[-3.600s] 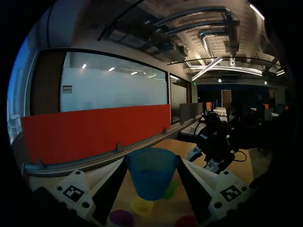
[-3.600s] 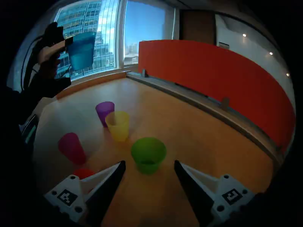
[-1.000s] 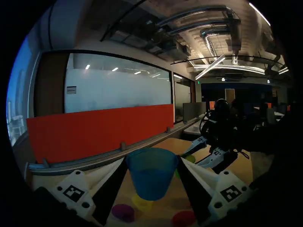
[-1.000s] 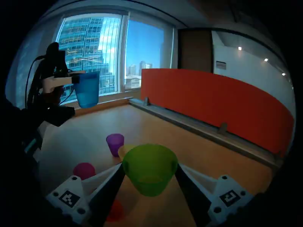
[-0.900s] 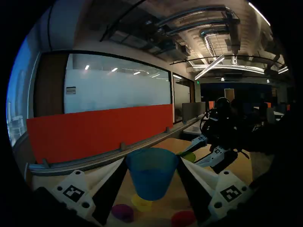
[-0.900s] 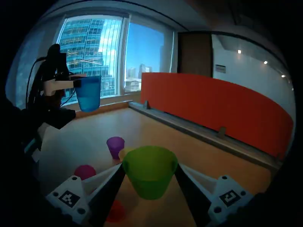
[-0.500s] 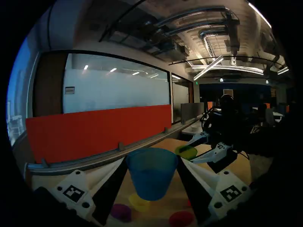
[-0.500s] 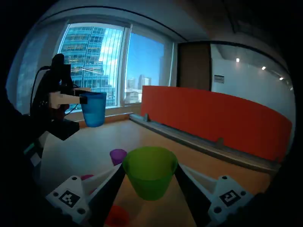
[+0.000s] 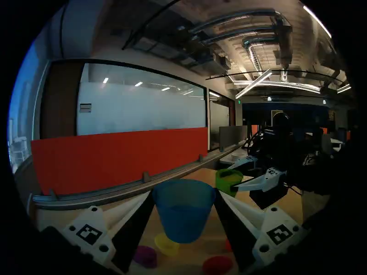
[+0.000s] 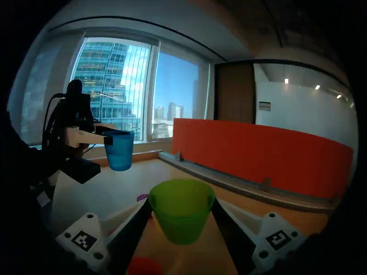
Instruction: Pour water
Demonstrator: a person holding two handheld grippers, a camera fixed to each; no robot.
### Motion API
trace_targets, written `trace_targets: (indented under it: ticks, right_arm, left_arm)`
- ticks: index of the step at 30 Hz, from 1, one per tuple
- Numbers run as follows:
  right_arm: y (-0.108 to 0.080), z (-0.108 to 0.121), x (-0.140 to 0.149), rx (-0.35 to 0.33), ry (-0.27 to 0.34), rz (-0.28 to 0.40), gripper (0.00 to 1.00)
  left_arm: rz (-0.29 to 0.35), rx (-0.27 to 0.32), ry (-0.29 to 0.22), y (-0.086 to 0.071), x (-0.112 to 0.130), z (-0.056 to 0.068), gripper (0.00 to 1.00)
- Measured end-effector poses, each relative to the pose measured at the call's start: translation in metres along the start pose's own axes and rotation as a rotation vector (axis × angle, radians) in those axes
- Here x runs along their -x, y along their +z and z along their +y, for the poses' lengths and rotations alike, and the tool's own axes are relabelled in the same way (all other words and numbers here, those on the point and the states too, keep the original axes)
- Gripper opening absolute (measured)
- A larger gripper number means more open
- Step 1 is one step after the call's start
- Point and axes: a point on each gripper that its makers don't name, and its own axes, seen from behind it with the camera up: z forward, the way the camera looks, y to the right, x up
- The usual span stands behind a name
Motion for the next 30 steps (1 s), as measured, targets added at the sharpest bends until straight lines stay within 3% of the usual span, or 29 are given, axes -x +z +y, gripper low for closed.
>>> trace_targets:
  ticks: [14,23,30]
  right_arm:
    - [0.000,-0.006,-0.010,-0.015,-0.007,0.025,0.92]
    - [0.007,-0.025,-0.016,-0.066,-0.011,0.032,0.92]
    - [0.015,-0.038,-0.013,-0.102,-0.011,0.031,0.92]
  left_arm:
    - [0.003,0.004,0.004,0.000,-0.002,0.003,0.89]
    - [0.024,-0.002,0.011,-0.002,-0.011,0.001,0.89]
    - [0.036,-0.028,0.045,-0.005,-0.020,-0.005,0.89]
